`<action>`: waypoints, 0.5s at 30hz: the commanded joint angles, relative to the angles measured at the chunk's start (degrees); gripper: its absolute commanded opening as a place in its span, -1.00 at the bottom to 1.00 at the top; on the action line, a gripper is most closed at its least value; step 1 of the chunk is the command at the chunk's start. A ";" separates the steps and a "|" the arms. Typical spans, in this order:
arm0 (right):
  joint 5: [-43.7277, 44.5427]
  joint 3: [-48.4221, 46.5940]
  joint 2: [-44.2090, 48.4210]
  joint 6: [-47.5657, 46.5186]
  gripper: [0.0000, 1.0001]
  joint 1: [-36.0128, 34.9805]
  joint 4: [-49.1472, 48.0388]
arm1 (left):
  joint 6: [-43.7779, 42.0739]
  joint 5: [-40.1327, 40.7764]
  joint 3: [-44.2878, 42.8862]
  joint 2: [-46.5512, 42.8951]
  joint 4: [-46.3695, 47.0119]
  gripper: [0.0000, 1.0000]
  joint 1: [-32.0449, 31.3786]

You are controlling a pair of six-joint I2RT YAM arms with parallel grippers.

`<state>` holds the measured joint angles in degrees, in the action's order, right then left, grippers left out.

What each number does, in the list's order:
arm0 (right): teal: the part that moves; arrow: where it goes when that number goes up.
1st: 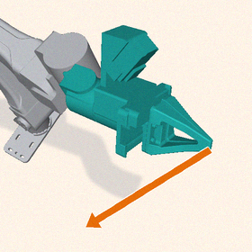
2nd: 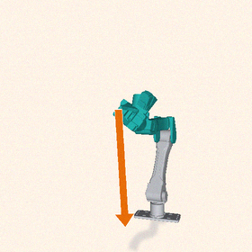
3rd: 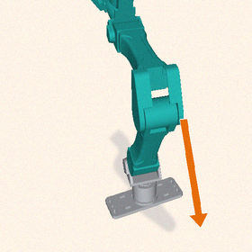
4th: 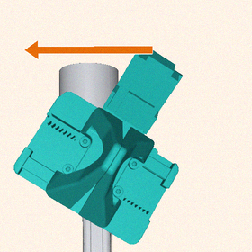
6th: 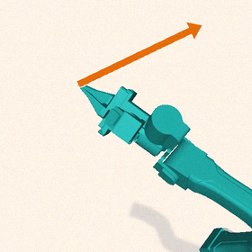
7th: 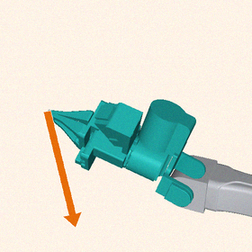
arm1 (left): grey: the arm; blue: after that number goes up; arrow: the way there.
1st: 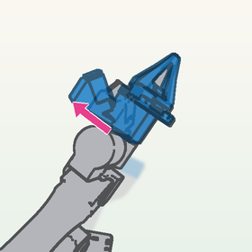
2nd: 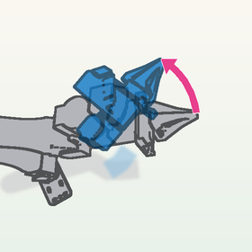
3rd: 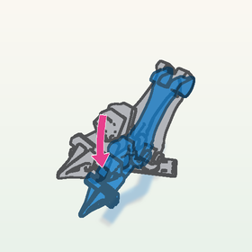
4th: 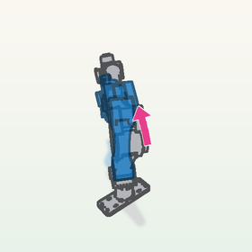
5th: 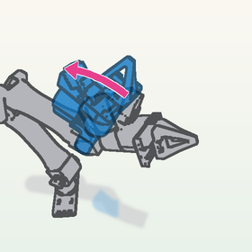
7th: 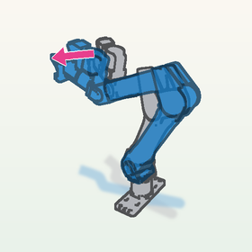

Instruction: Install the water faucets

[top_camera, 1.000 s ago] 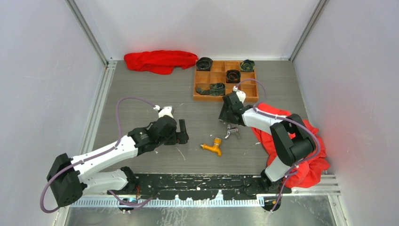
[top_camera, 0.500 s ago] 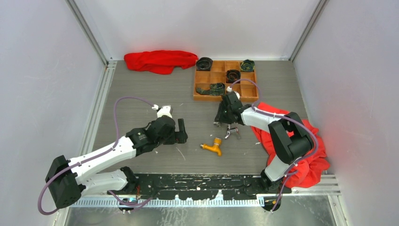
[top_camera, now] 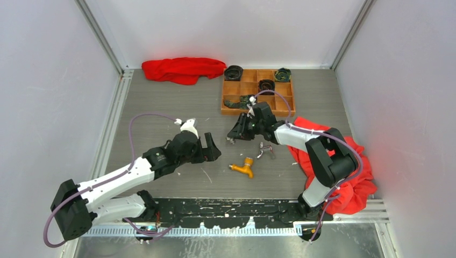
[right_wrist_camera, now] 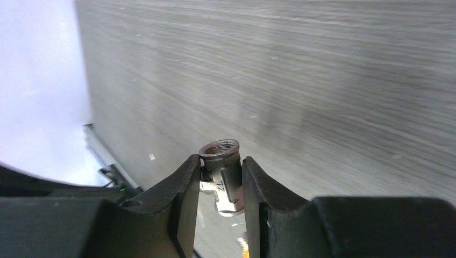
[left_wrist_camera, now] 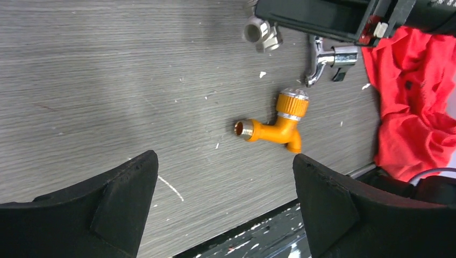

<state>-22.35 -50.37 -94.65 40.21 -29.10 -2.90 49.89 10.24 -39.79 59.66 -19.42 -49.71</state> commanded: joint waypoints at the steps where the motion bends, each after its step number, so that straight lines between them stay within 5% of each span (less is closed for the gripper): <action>1: -11.13 1.31 -0.14 8.38 -0.65 -0.80 -10.90 | 5.48 -4.73 1.77 0.81 10.18 0.90 2.15; 5: -12.05 1.28 0.66 8.14 -0.63 -0.79 -10.28 | 8.21 -12.09 2.68 4.02 17.61 0.84 7.49; 15: -15.74 3.78 1.36 12.93 -0.63 -0.77 -17.14 | 11.83 -17.52 -0.72 16.19 24.66 0.49 9.30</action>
<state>-35.09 -46.78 -94.87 50.81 -29.74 -14.24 58.72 -3.40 -38.41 74.17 -2.26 -41.32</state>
